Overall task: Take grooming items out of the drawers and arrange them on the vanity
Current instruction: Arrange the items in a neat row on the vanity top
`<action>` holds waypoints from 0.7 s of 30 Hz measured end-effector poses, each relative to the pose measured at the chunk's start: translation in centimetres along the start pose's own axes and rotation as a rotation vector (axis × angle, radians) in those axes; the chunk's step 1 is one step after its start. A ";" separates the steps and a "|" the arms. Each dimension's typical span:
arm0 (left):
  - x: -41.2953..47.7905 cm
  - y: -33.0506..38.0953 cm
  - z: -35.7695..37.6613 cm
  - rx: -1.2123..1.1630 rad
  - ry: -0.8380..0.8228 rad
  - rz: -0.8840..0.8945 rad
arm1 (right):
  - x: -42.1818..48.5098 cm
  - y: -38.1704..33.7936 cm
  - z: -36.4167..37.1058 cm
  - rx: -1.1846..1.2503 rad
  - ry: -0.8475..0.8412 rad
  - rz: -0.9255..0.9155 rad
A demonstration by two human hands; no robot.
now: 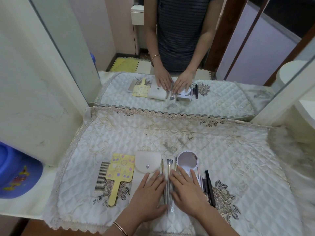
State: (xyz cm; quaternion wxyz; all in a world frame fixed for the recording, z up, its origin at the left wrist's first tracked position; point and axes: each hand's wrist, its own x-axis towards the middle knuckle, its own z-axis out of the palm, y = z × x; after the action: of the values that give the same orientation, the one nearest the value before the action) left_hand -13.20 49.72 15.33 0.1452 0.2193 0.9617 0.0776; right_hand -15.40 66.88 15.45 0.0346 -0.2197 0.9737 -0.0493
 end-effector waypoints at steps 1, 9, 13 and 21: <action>0.0 -0.1 0.0 -0.010 -0.017 -0.005 | 0.1 -0.1 -0.1 0.001 -0.007 0.008; 0.6 0.2 0.0 -0.033 -0.025 -0.009 | -1.0 -0.2 0.3 0.048 -0.012 0.006; 0.9 -0.1 -0.5 -0.018 -0.035 0.018 | -1.2 -0.4 0.4 0.022 -0.027 -0.018; 0.7 -0.3 -0.5 0.004 -0.007 0.030 | -0.9 -0.1 0.3 0.039 0.041 0.033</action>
State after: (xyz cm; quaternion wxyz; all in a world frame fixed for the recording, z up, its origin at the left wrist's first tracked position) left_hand -14.10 49.75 15.54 0.1467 0.2342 0.9579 0.0772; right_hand -14.46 67.12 15.21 0.0197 -0.2017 0.9766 -0.0724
